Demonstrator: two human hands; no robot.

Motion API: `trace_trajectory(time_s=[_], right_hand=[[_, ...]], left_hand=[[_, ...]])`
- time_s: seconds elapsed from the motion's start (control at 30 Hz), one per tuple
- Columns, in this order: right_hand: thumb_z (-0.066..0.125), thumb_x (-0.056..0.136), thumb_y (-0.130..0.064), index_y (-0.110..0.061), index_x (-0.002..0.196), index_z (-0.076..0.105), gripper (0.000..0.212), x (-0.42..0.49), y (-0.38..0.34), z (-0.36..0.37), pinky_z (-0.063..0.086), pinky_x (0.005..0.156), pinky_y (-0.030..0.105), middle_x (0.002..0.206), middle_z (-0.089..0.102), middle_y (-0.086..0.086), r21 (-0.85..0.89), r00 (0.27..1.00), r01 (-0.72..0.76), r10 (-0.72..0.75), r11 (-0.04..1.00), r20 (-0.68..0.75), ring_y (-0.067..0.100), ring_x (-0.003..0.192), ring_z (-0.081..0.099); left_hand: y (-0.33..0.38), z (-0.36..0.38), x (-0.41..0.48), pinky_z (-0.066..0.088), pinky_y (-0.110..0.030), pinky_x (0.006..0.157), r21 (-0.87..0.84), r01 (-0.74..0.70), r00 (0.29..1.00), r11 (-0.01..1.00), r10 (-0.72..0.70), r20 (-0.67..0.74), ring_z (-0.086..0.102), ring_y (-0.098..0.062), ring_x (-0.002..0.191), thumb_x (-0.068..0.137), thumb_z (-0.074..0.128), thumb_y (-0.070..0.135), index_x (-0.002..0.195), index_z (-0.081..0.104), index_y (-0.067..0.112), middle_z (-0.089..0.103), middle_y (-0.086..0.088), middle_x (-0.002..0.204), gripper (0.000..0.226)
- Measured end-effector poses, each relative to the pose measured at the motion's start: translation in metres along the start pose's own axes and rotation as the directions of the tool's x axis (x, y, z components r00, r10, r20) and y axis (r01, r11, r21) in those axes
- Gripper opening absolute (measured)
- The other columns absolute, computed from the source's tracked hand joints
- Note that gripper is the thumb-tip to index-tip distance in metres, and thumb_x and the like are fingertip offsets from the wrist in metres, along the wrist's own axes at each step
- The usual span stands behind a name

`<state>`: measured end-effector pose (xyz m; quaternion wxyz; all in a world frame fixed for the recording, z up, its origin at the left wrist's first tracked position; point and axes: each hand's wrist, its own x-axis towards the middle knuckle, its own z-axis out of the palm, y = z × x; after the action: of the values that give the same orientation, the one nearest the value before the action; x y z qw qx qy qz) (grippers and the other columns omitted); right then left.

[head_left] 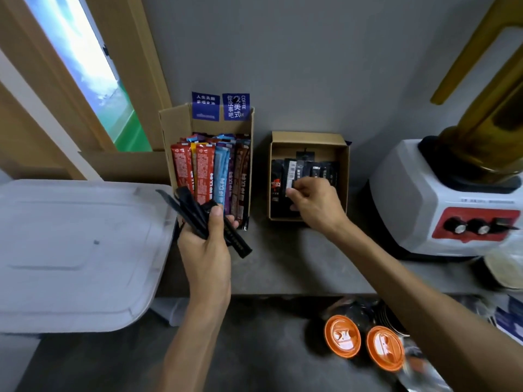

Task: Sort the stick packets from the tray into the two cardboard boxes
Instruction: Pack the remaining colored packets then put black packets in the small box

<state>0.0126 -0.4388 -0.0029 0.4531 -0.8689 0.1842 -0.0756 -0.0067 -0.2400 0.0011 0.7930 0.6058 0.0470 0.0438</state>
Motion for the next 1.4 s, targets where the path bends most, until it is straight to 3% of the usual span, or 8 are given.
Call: trace_trajectory(time_s=[0.1,0.27,0.47,0.57,1.0,1.07,1.2,1.4], right_hand=[[0.064,0.096,-0.024,-0.012,0.110,0.069,0.018,0.007,0.000,0.009,0.050,0.055,0.010,0.088,0.070,-0.002,-0.006,1.000,-0.018,0.018,1.000,0.018,0.004,0.072,0.070],[0.073,0.089,-0.022,-0.019,0.095,0.062,0.013,0.012,0.006,0.021,0.060,0.077,0.033,0.087,0.070,0.002,0.010,0.999,-0.038,0.038,0.999,-0.025,0.018,0.084,0.070],[0.073,0.090,-0.020,-0.017,0.093,0.061,0.013,0.010,0.005,0.022,0.057,0.070,0.026,0.085,0.068,0.001,0.004,1.000,-0.001,0.001,1.000,-0.022,0.015,0.081,0.068],[0.073,0.090,-0.022,-0.015,0.094,0.063,0.013,0.011,0.007,0.023,0.048,0.063,0.017,0.082,0.065,-0.003,-0.010,0.999,-0.001,0.001,1.000,-0.033,0.008,0.077,0.063],[0.072,0.090,-0.025,-0.019,0.093,0.066,0.010,0.004,0.011,0.016,0.053,0.064,0.021,0.081,0.068,-0.004,0.022,0.998,0.030,-0.028,0.999,-0.063,0.006,0.075,0.066],[0.068,0.093,-0.028,-0.021,0.094,0.069,0.008,-0.010,0.008,0.004,0.057,0.069,0.027,0.083,0.069,-0.005,0.057,0.995,0.060,-0.055,0.997,-0.085,0.006,0.078,0.067],[0.063,0.095,-0.034,-0.030,0.095,0.072,0.010,-0.055,0.002,-0.029,0.054,0.071,0.019,0.086,0.070,-0.012,0.161,0.973,0.137,-0.163,0.977,0.162,0.001,0.082,0.067],[0.064,0.095,-0.025,-0.023,0.090,0.070,0.009,-0.053,0.016,-0.038,0.057,0.071,0.023,0.087,0.069,-0.006,0.064,0.987,0.105,-0.112,0.992,0.116,0.002,0.083,0.067]], left_hand=[[0.002,0.003,-0.004,0.056,-0.046,0.089,0.049,0.009,1.000,0.999,-0.010,0.026,0.071,-0.015,0.084,0.098,0.059,0.023,0.102,0.067,0.026,0.075,0.002,0.087,0.009],[0.004,0.006,-0.009,0.057,-0.051,0.087,0.102,0.015,0.998,0.995,-0.020,0.054,0.070,-0.015,0.074,0.100,0.058,0.019,0.088,0.070,0.036,0.074,0.009,0.077,0.024],[-0.006,0.002,-0.012,0.049,-0.036,0.103,0.171,-0.003,0.994,0.985,-0.015,0.104,0.062,-0.004,0.116,0.100,0.056,0.031,0.134,0.056,0.031,0.068,0.011,0.122,0.034],[-0.007,0.003,-0.012,0.047,-0.021,0.094,0.192,0.014,0.992,0.981,-0.037,0.118,0.059,0.013,0.107,0.099,0.056,0.033,0.123,0.058,0.041,0.067,0.023,0.114,0.025],[0.001,0.021,-0.010,0.043,-0.014,0.083,0.249,0.025,0.981,0.968,-0.072,0.180,0.058,0.018,0.098,0.092,0.067,0.031,0.095,0.061,0.047,0.066,0.027,0.103,0.017],[-0.001,0.025,-0.008,0.048,-0.021,0.087,0.262,0.030,0.981,0.965,-0.078,0.175,0.061,0.009,0.102,0.091,0.068,0.034,0.095,0.061,0.046,0.067,0.023,0.105,0.015],[-0.005,0.039,-0.007,0.049,-0.062,0.091,0.239,0.037,0.972,0.970,-0.090,0.216,0.059,-0.048,0.104,0.089,0.069,0.040,0.104,0.068,0.026,0.064,-0.023,0.101,0.021],[-0.013,0.063,-0.013,0.050,-0.058,0.094,0.165,0.091,0.953,0.982,-0.134,0.273,0.061,-0.043,0.110,0.082,0.069,0.057,0.126,0.061,0.021,0.066,-0.022,0.116,0.057]])
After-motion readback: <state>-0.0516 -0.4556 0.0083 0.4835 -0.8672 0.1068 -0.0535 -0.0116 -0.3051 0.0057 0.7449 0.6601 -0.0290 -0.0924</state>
